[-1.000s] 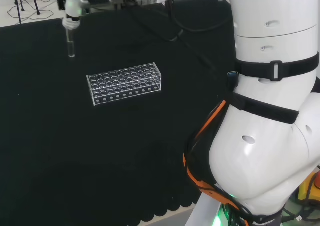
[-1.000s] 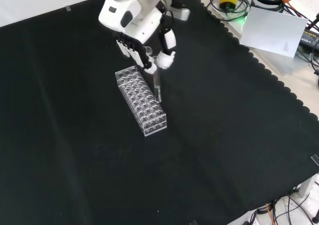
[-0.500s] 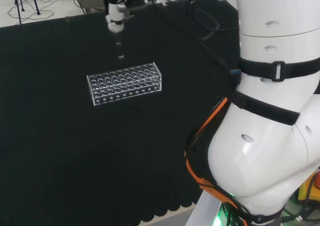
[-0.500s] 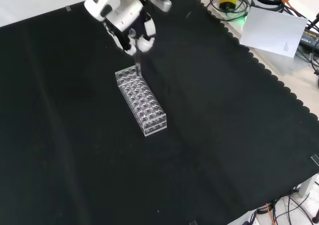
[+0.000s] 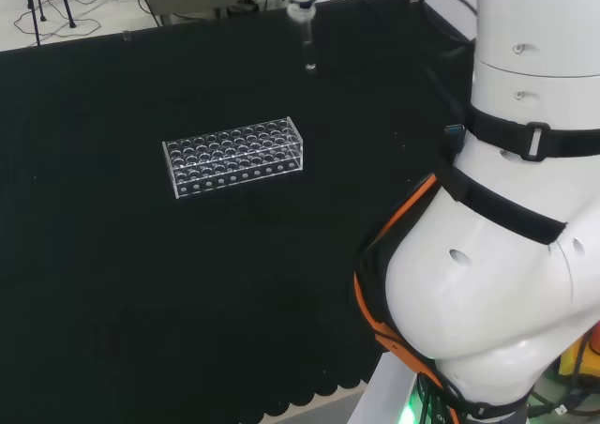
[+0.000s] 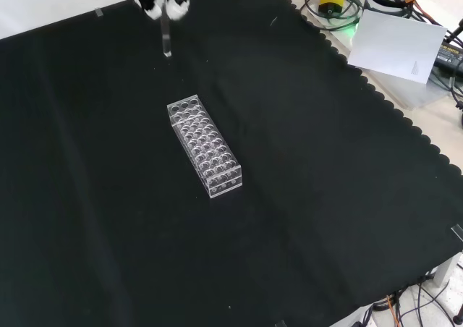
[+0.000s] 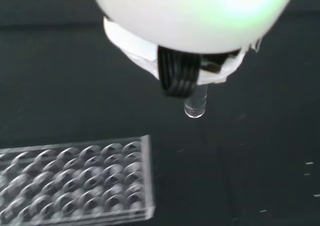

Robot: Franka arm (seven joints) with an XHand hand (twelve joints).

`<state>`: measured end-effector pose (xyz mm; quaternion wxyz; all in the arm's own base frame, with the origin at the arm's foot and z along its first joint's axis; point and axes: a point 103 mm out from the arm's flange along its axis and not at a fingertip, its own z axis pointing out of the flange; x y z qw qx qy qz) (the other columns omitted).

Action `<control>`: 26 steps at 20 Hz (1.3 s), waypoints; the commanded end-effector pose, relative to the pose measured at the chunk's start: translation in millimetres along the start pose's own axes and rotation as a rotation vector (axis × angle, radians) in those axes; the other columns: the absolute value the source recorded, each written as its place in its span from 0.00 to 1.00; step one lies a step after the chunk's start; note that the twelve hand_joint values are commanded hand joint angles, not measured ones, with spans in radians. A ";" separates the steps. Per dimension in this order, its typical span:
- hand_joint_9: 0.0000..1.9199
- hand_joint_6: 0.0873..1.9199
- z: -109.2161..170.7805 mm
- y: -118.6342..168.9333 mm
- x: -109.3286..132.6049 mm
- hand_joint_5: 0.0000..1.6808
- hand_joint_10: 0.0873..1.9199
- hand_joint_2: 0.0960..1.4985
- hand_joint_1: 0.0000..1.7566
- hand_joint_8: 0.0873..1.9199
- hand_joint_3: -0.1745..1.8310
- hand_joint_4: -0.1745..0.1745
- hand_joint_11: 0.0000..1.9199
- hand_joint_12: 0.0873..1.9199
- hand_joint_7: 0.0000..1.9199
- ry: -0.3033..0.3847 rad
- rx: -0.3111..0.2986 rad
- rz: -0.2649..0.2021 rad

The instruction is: Shake the test tube.

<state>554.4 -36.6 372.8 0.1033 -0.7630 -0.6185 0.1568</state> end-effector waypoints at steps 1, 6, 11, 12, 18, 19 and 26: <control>0.87 0.13 -16.6 1.5 0.6 0.91 0.31 0.21 0.77 0.10 0.57 0.00 0.73 0.49 0.83 0.020 -0.052 0.005; 0.87 0.12 -34.5 5.6 67.4 0.91 0.31 0.21 0.77 0.10 0.57 0.00 0.73 0.49 0.83 0.060 -0.101 -0.124; 0.87 0.12 -56.8 3.3 150.1 0.91 0.31 0.21 0.77 0.09 0.57 0.00 0.73 0.49 0.84 0.081 -0.142 -0.286; 0.87 0.12 -60.1 1.5 164.8 0.91 0.31 0.21 0.77 0.09 0.57 0.00 0.73 0.49 0.84 0.084 -0.147 -0.315; 0.87 0.12 -74.2 -21.8 255.3 0.91 0.31 0.21 0.77 0.09 0.57 0.00 0.73 0.49 0.84 0.100 -0.165 -0.499; 0.87 0.12 -75.4 -25.9 266.0 0.91 0.31 0.21 0.77 0.09 0.57 0.00 0.73 0.49 0.84 0.102 -0.165 -0.521; 0.87 0.12 -68.4 -41.2 294.0 0.91 0.31 0.21 0.77 0.09 0.57 0.00 0.73 0.49 0.84 0.089 -0.145 -0.589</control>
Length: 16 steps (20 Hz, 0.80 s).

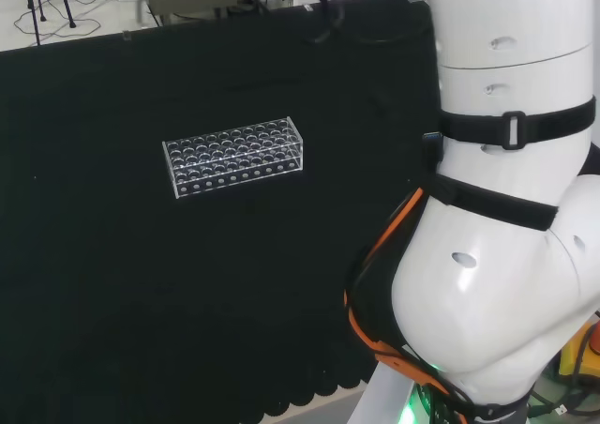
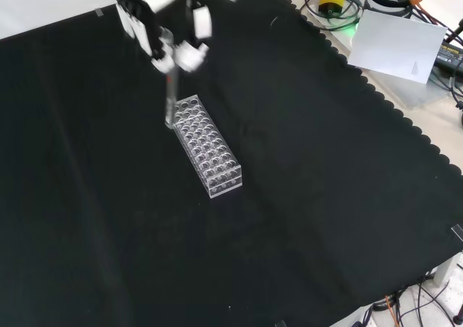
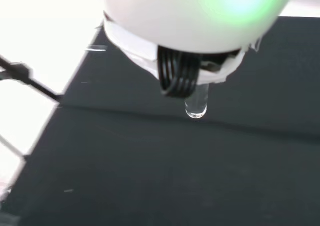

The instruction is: Shake the test tube.

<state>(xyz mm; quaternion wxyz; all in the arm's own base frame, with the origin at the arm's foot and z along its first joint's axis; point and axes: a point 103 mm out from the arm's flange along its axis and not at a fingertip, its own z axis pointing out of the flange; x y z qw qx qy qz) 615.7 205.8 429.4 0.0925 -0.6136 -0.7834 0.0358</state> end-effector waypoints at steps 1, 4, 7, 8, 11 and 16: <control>0.87 0.12 20.5 -4.1 55.3 0.91 0.31 0.21 0.77 0.09 0.57 0.00 0.73 0.49 0.84 0.017 0.053 -0.120; 0.87 0.12 29.8 -9.0 40.7 0.91 0.31 0.21 0.77 0.09 0.57 0.00 0.73 0.49 0.84 0.005 0.076 -0.092; 0.87 0.12 39.9 -14.5 18.3 0.91 0.31 0.21 0.77 0.09 0.57 0.00 0.73 0.49 0.84 -0.013 0.102 -0.047; 0.87 0.12 43.2 -16.8 9.0 0.91 0.31 0.21 0.77 0.09 0.57 0.00 0.73 0.49 0.84 -0.017 0.109 -0.027; 0.87 0.12 52.8 -26.7 -26.5 0.91 0.31 0.21 0.77 0.09 0.57 0.00 0.73 0.49 0.84 -0.041 0.133 0.046; 0.87 0.12 59.3 -49.7 -91.9 0.91 0.31 0.21 0.77 0.09 0.57 0.00 0.73 0.49 0.84 -0.071 0.159 0.182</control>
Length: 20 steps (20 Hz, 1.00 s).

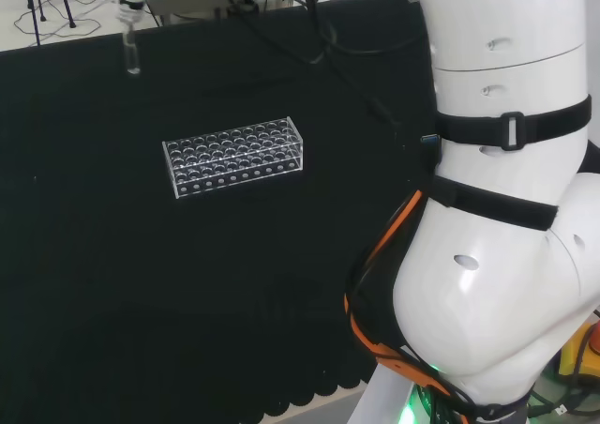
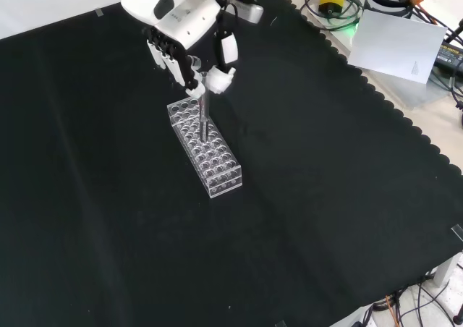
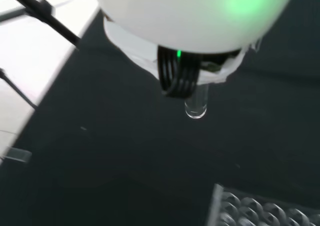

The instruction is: Shake the test tube.

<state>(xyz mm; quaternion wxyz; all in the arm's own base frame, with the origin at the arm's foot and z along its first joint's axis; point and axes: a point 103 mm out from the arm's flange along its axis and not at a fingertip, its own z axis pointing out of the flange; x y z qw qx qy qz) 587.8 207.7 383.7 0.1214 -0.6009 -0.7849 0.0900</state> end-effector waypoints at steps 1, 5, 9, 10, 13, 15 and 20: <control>0.87 0.12 15.7 -36.1 -106.3 0.91 0.31 0.21 0.77 0.09 0.57 0.00 0.73 0.49 0.84 -0.039 0.041 0.220; 0.87 0.12 14.7 -50.7 -137.7 0.91 0.31 0.21 0.77 0.09 0.57 0.00 0.73 0.49 0.84 -0.054 0.044 0.284; 0.87 0.12 12.1 -57.9 -151.7 0.91 0.31 0.21 0.77 0.09 0.57 0.00 0.73 0.49 0.84 -0.064 0.041 0.315; 0.87 0.12 11.8 -58.7 -153.1 0.91 0.31 0.21 0.77 0.09 0.57 0.00 0.73 0.49 0.84 -0.062 0.040 0.318; 0.87 0.12 11.8 -58.2 -150.7 0.91 0.31 0.21 0.77 0.09 0.57 0.00 0.73 0.49 0.84 -0.059 0.038 0.313; 0.87 0.12 12.6 -55.9 -144.9 0.91 0.31 0.21 0.77 0.09 0.57 0.00 0.73 0.49 0.84 -0.054 0.037 0.300; 0.87 0.12 17.3 -45.1 -120.4 0.91 0.31 0.21 0.77 0.08 0.57 0.00 0.73 0.49 0.84 -0.031 0.039 0.250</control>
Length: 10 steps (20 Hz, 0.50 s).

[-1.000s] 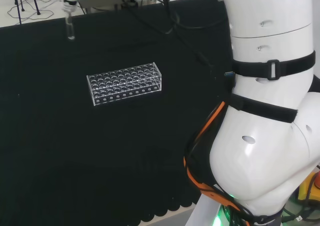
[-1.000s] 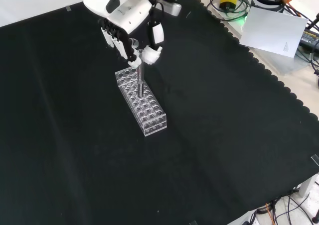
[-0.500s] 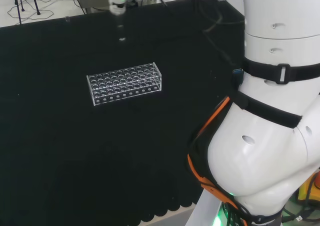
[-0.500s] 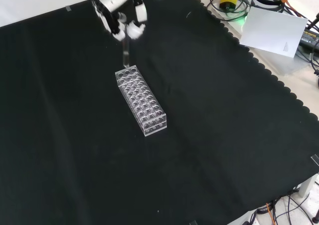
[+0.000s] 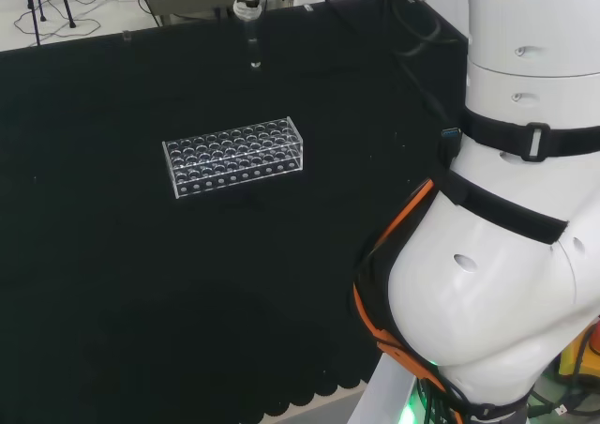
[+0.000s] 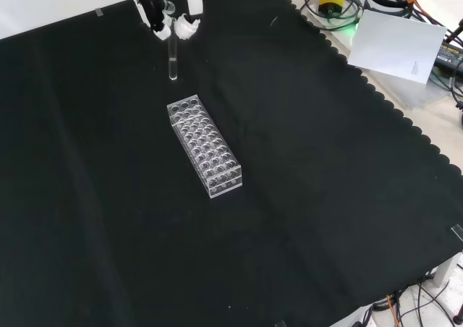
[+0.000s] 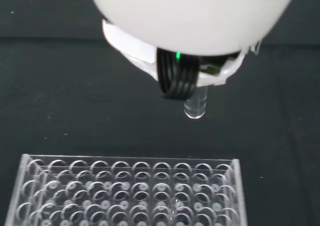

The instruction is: Shake the test tube.

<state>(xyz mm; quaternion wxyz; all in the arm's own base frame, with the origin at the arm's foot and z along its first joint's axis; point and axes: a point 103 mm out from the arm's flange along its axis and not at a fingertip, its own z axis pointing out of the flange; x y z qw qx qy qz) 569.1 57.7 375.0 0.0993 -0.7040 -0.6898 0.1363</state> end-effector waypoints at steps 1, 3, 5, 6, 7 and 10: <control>0.87 0.12 3.6 3.8 29.7 0.91 0.31 0.21 0.77 0.08 0.57 0.00 0.73 0.49 0.84 0.023 0.004 -0.057; 0.87 0.11 5.2 5.4 42.7 0.91 0.31 0.21 0.77 0.08 0.57 0.00 0.73 0.49 0.84 0.033 0.007 -0.081; 0.87 0.11 7.0 6.5 55.6 0.91 0.31 0.21 0.77 0.08 0.57 0.00 0.73 0.49 0.84 0.044 0.011 -0.104; 0.87 0.11 8.1 7.0 61.4 0.91 0.31 0.21 0.77 0.08 0.57 0.00 0.73 0.49 0.84 0.051 0.013 -0.115; 0.87 0.11 9.3 7.2 66.7 0.91 0.31 0.21 0.77 0.08 0.57 0.00 0.73 0.49 0.84 0.056 0.015 -0.124; 0.87 0.11 14.4 7.4 79.8 0.91 0.31 0.21 0.77 0.08 0.57 0.00 0.73 0.49 0.84 0.069 0.026 -0.150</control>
